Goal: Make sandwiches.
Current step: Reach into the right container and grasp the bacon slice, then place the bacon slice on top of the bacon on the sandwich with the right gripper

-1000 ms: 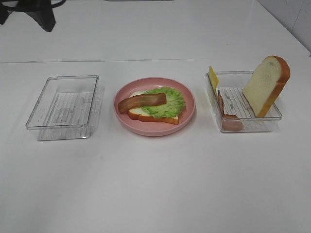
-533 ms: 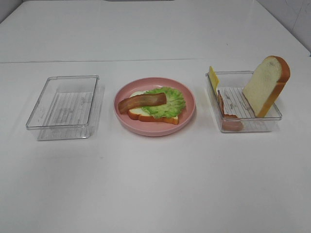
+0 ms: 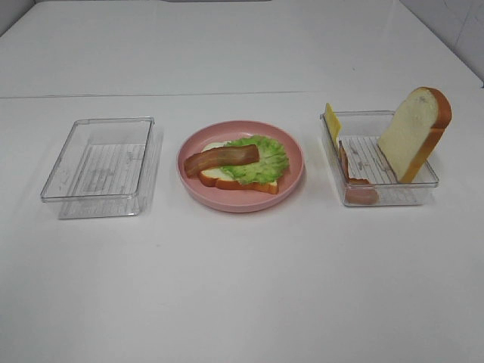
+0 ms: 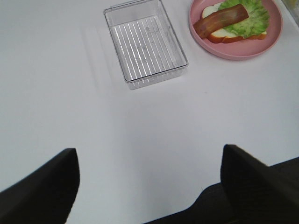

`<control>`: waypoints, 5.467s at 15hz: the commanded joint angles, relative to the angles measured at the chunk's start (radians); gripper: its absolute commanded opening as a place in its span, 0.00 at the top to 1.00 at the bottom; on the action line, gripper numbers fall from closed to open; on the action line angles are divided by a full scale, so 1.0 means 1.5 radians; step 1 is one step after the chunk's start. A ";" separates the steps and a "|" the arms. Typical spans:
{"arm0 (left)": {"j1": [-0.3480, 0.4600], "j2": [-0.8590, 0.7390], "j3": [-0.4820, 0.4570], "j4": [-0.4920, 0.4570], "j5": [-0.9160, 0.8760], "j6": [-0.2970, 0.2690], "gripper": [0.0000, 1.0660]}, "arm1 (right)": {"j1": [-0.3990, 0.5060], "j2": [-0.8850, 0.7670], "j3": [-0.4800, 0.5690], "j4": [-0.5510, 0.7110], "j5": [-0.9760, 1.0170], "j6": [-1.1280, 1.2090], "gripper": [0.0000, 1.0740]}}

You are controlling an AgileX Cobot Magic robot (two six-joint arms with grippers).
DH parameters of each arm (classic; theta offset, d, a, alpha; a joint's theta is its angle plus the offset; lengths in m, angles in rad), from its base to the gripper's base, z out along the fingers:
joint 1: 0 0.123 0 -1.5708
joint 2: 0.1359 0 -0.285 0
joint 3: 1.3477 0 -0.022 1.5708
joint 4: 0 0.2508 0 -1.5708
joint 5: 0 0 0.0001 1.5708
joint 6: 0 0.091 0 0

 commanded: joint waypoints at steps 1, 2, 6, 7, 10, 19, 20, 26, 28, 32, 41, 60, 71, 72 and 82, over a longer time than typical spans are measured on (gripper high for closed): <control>-0.002 -0.097 0.064 0.003 0.037 -0.001 0.26 | -0.002 -0.009 0.001 -0.002 -0.008 -0.003 0.29; -0.002 -0.135 0.091 0.005 0.033 0.000 0.26 | -0.002 -0.009 0.001 -0.002 -0.008 -0.003 0.29; -0.002 -0.254 0.161 0.005 0.027 0.015 0.26 | -0.002 -0.006 0.001 -0.002 -0.009 -0.003 0.29; -0.002 -0.308 0.185 0.004 -0.001 0.050 0.26 | -0.002 0.020 -0.003 -0.002 -0.015 0.000 0.29; -0.002 -0.361 0.217 -0.009 -0.061 0.061 0.26 | -0.002 0.095 -0.025 0.002 -0.047 0.000 0.29; -0.002 -0.370 0.321 -0.089 -0.118 0.132 0.26 | -0.002 0.567 -0.204 0.165 -0.136 -0.011 0.30; -0.002 -0.370 0.321 -0.089 -0.117 0.134 0.26 | -0.002 0.628 -0.237 0.166 -0.151 -0.035 0.32; -0.002 -0.371 0.321 -0.089 -0.117 0.134 0.26 | -0.002 0.849 -0.366 0.210 -0.118 -0.125 0.34; -0.002 -0.382 0.321 -0.089 -0.117 0.134 0.26 | -0.001 0.896 -0.399 0.225 -0.105 -0.142 0.34; -0.001 -0.433 0.321 -0.086 -0.117 0.134 0.26 | 0.071 1.028 -0.484 0.183 -0.063 -0.142 0.34; -0.001 -0.432 0.321 -0.087 -0.117 0.134 0.26 | 0.163 1.277 -0.684 0.090 -0.003 0.017 0.39; -0.001 -0.432 0.321 -0.087 -0.118 0.134 0.26 | 0.163 1.391 -0.715 0.087 -0.027 0.017 1.00; -0.001 -0.432 0.321 -0.087 -0.118 0.134 0.26 | 0.163 1.227 -0.717 0.217 -0.017 -0.056 1.00; -0.001 -0.432 0.321 -0.087 -0.118 0.134 0.26 | 0.163 1.218 -0.717 0.271 -0.017 -0.090 1.00; -0.001 -0.432 0.321 -0.087 -0.118 0.134 0.26 | 0.178 1.377 -0.717 0.893 -0.141 -0.411 1.00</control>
